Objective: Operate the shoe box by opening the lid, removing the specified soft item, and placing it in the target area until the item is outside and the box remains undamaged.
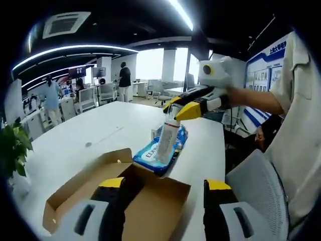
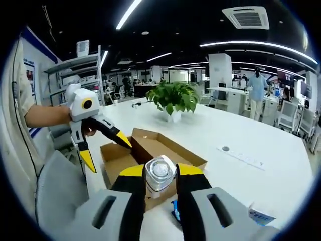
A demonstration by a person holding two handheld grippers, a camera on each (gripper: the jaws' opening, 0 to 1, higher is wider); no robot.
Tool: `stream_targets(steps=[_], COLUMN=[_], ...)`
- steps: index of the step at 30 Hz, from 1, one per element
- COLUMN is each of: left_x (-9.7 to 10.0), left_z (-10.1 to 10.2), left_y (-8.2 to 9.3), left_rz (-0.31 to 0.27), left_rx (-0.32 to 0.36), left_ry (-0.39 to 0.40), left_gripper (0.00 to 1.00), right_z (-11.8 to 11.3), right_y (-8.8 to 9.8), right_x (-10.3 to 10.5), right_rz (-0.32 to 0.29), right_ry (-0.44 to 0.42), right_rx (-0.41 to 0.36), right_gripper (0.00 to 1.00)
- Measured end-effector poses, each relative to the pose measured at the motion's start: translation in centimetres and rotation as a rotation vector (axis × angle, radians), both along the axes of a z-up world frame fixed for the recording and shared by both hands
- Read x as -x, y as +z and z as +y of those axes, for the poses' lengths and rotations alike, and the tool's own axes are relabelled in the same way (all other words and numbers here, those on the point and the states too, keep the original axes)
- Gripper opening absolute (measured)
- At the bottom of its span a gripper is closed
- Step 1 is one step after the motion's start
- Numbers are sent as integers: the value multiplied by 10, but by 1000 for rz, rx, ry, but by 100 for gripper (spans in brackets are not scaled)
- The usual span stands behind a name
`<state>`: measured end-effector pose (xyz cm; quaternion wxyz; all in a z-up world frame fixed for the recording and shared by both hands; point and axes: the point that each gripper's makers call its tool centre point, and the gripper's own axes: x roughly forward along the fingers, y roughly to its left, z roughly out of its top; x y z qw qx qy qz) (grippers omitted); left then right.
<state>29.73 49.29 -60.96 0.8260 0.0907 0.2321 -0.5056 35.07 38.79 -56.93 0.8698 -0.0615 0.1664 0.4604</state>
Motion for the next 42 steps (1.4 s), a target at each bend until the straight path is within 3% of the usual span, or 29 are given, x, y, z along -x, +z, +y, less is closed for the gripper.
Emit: stream_targets(steps=[6, 10, 24, 42], left_x=[-3, -4, 2, 16], left_z=[16, 26, 66, 110], left_y=[6, 12, 12, 8], left_rz=[-12, 2, -29, -7], left_rx=[15, 63, 23, -4], left_ry=[61, 117, 228, 347], left_gripper=[73, 76, 90, 95], right_z=[-11, -20, -42, -59], right_y=[-3, -7, -34, -78], right_x=[-23, -41, -91, -127], right_rz=[-32, -49, -67, -38], right_ry=[3, -2, -25, -1], right_rx=[46, 74, 159, 251], right_gripper=[20, 20, 20, 20])
